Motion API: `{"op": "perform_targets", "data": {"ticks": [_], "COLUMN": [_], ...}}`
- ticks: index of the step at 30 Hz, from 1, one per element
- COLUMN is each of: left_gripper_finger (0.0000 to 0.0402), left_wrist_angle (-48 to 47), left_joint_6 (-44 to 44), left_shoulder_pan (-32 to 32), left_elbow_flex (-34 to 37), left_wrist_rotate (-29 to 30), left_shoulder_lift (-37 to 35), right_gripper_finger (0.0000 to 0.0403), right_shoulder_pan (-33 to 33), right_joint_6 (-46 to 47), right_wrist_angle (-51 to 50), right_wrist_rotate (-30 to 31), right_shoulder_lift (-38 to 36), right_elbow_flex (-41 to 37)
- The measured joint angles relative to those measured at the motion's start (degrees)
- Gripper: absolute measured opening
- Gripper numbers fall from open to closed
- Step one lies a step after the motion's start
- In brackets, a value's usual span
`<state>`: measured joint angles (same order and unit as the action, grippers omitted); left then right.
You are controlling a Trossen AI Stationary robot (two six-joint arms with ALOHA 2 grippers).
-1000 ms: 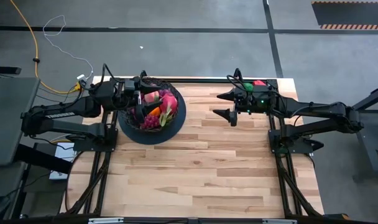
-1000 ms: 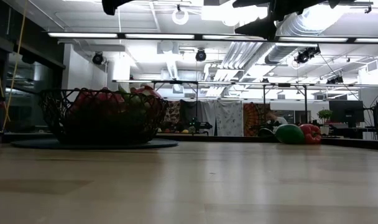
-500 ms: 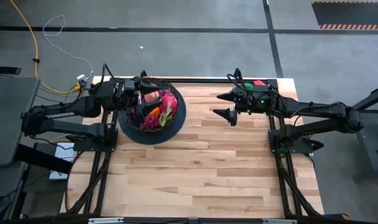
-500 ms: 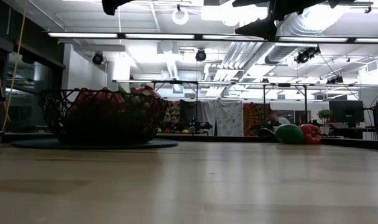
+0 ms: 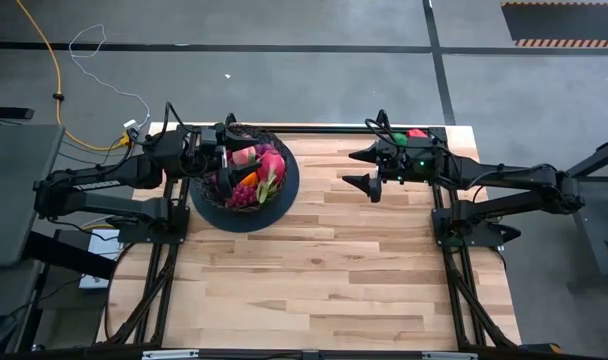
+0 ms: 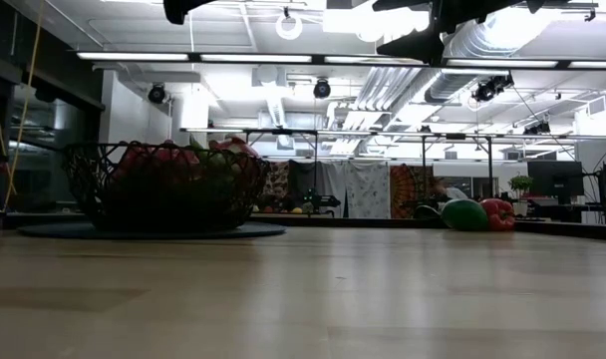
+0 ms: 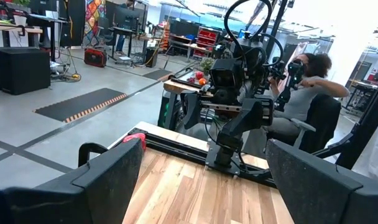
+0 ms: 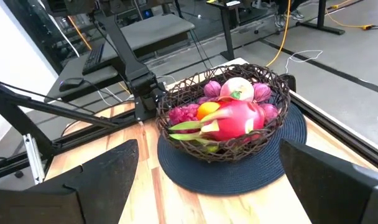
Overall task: Build produce basket
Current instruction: Put the green lime into the black wire basket
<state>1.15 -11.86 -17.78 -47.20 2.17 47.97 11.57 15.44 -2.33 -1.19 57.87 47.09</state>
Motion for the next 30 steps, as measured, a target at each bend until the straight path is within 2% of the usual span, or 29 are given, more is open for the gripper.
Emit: {"op": "perform_targets", "data": {"ticks": [3, 8, 11, 15, 18, 21, 24, 28, 30], "left_gripper_finger": [0.0333, 0.0333, 0.0333, 0.0333, 0.0333, 0.0333, 0.0333, 0.0333, 0.0333], "left_wrist_angle": [0.0, 0.0, 0.0, 0.0, 0.0, 0.0, 0.0, 0.0, 0.0], "left_joint_6": [0.0, 0.0, 0.0, -0.1, -0.1, -0.1, -0.1, -0.1, -0.1], "left_shoulder_pan": [0.0, 0.0, 0.0, 0.0, 0.0, 0.0, 0.0, 0.0, 0.0], "left_elbow_flex": [0.0, 0.0, 0.0, 0.0, 0.0, 0.0, 0.0, 0.0, 0.0], "left_wrist_rotate": [0.0, 0.0, 0.0, 0.0, 0.0, 0.0, 0.2, 0.9, 1.5], "left_shoulder_lift": [0.0, 0.0, 0.0, 0.0, 0.0, 0.0, 0.0, 0.0, 0.0], "right_gripper_finger": [0.0377, 0.0377, 0.0377, 0.0377, 0.0377, 0.0377, 0.0377, 0.0377, 0.0377], "right_shoulder_pan": [0.0, 1.8, 4.4, 11.1, 18.8, 26.5, 32.6, 38.2, 40.1], "right_joint_6": [0.7, 1.4, -0.8, 1.3, 5.9, 10.4, 11.4, 11.0, 9.7], "right_wrist_angle": [1.5, 1.2, -7.6, -27.4, -42.5, -52.1, -54.1, -50.1, -48.2], "right_wrist_rotate": [2.5, 15.8, 24.8, 35.2, 34.1, 28.3, 24.1, 18.6, 18.0], "right_shoulder_lift": [0.0, 0.0, 1.3, 5.7, 10.4, 14.7, 18.0, 22.0, 24.2], "right_elbow_flex": [0.1, 7.3, 14.6, 24.5, 28.2, 27.0, 22.3, 16.8, 15.2]}}
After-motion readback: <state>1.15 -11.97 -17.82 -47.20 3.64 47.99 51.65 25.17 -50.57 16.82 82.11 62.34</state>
